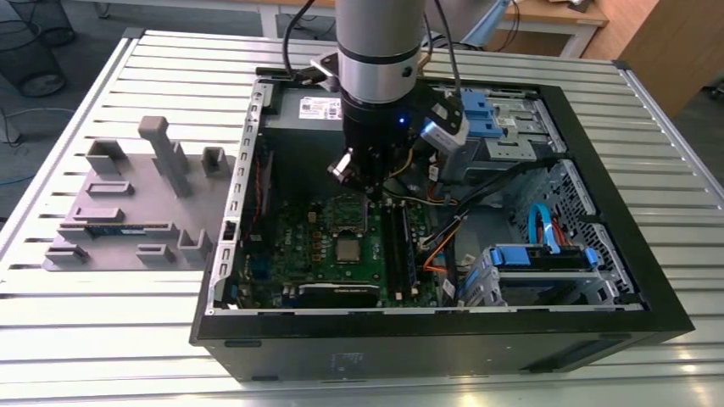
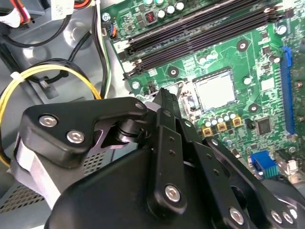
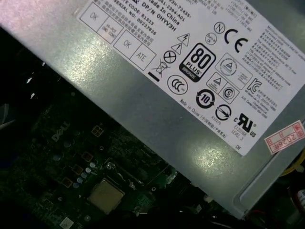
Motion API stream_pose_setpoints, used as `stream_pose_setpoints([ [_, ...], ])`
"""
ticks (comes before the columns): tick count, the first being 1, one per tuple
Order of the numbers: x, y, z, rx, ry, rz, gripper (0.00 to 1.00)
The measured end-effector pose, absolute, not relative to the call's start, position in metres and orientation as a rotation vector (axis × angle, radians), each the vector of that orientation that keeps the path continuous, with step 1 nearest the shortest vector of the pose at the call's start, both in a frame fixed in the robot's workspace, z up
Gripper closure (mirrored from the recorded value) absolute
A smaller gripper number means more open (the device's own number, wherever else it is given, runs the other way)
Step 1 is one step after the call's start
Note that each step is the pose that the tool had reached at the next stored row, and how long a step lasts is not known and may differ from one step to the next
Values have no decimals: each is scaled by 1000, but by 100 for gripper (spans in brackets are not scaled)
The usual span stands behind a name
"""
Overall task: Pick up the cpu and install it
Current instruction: 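Close the cpu cover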
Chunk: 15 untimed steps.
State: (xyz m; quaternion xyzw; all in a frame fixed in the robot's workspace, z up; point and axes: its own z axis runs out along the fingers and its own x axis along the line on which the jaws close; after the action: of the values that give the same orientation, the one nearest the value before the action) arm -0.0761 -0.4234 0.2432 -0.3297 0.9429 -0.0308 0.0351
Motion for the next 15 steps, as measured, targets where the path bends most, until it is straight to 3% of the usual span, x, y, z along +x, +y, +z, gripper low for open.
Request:
stream_pose_setpoints([
  [15, -76, -450, 243, -1020, 2895, -94, 89],
])
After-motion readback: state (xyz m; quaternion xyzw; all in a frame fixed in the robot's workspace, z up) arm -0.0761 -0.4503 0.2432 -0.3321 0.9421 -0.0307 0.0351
